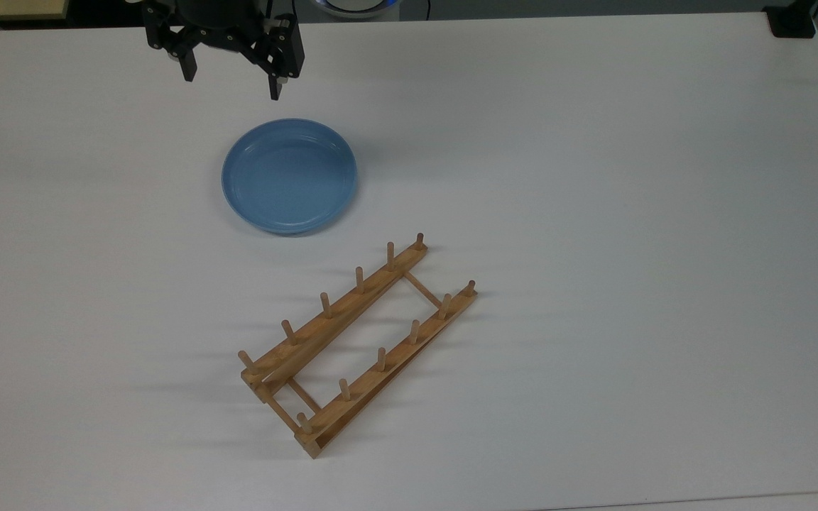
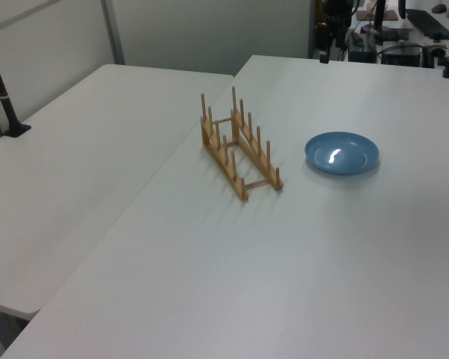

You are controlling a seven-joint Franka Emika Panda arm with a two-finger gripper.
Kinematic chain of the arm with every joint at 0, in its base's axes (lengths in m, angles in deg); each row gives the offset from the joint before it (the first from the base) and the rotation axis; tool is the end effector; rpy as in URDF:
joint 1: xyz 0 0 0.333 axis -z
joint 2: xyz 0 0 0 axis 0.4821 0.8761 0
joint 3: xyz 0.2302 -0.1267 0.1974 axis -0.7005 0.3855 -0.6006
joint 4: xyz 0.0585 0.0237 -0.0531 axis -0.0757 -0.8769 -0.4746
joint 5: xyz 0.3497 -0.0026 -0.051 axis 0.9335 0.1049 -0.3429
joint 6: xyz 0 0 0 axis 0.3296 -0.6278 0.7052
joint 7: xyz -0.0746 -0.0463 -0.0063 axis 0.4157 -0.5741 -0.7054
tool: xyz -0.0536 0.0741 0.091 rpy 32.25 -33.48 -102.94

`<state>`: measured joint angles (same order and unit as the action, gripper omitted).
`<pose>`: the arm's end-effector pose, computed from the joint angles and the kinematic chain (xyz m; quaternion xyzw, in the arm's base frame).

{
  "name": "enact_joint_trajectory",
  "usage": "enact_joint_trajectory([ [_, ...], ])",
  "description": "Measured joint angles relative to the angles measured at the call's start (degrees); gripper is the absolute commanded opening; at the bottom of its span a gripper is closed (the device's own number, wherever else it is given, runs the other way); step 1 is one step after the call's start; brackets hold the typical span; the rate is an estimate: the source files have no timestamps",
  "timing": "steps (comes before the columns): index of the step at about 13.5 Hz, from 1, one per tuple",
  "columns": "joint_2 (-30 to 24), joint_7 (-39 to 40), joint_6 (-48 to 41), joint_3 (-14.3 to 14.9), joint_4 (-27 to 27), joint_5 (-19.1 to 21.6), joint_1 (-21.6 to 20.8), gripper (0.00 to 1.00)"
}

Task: Place plate in plate rack
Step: 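Move the gripper over the rim of the light-blue plate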

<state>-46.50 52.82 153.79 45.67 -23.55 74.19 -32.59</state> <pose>0.5601 -0.0586 0.5717 0.9955 -0.0774 0.0212 0.0511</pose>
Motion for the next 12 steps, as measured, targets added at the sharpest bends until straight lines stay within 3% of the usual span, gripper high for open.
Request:
enact_joint_trajectory([
  [12,1.0,-0.3,-4.1,0.0,-0.2,0.0,4.0,1.00],
])
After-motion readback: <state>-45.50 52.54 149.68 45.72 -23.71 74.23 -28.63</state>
